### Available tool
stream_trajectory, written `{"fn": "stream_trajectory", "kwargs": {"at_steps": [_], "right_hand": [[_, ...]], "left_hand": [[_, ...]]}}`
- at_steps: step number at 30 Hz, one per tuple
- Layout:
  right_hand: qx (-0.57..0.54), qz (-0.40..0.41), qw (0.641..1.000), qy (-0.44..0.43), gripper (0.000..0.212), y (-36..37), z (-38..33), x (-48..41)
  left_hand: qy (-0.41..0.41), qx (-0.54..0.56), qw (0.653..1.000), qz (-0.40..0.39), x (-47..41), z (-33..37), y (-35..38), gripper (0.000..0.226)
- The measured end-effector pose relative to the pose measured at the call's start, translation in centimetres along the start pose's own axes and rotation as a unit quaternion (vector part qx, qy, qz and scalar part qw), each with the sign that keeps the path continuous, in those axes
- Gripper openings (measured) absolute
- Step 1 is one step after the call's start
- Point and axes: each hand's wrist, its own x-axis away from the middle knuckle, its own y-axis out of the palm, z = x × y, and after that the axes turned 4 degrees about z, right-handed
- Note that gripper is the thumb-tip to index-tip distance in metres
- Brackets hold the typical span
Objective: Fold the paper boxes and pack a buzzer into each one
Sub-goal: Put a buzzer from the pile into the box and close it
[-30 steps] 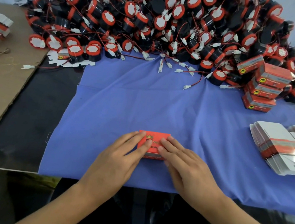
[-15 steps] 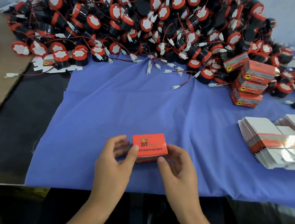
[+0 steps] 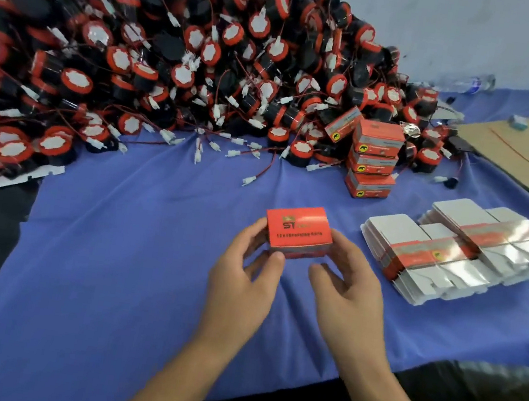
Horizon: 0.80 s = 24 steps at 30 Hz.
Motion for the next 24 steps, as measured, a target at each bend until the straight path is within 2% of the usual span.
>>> {"fn": "stream_trajectory", "kwargs": {"at_steps": [2,5,8,11,13,17,21,24], "right_hand": [[0.024,-0.006,1.000,-0.011,0.054,-1.3,-0.7,-2.7],[0.159,0.013,0.985,-0.066,0.043,-3.5,-2.2,-7.3],[0.334,0.051,0.939,-0.067,0.029,-5.8,-2.8,-12.5],[0.487,-0.006,0.873,0.021,0.018,-7.2,-2.5,-17.6],[0.518,-0.046,0.852,0.052,0.017,-7.5,-1.9,-20.1],[0.558,-0.121,0.818,0.070,0.032,-7.3,0.0,-22.7],[0.575,-0.095,0.810,0.066,0.025,-7.4,1.5,-24.7],[0.588,-0.108,0.800,0.059,0.024,-7.0,2.1,-25.4]], "left_hand": [[-0.006,0.020,1.000,-0.014,-2.1,1.0,2.3,0.038],[-0.023,0.025,0.997,-0.064,-5.4,1.9,5.9,0.032],[-0.060,0.012,0.991,-0.116,-8.5,1.8,9.6,0.031],[-0.086,-0.037,0.981,-0.168,-11.2,0.6,13.1,0.025],[-0.104,-0.071,0.975,-0.185,-12.7,-0.4,15.1,0.022],[-0.133,-0.112,0.964,-0.200,-14.3,-2.5,17.3,0.021],[-0.128,-0.082,0.963,-0.223,-15.7,-3.5,18.3,0.023],[-0.129,-0.069,0.962,-0.230,-16.4,-3.7,18.7,0.027]]}}
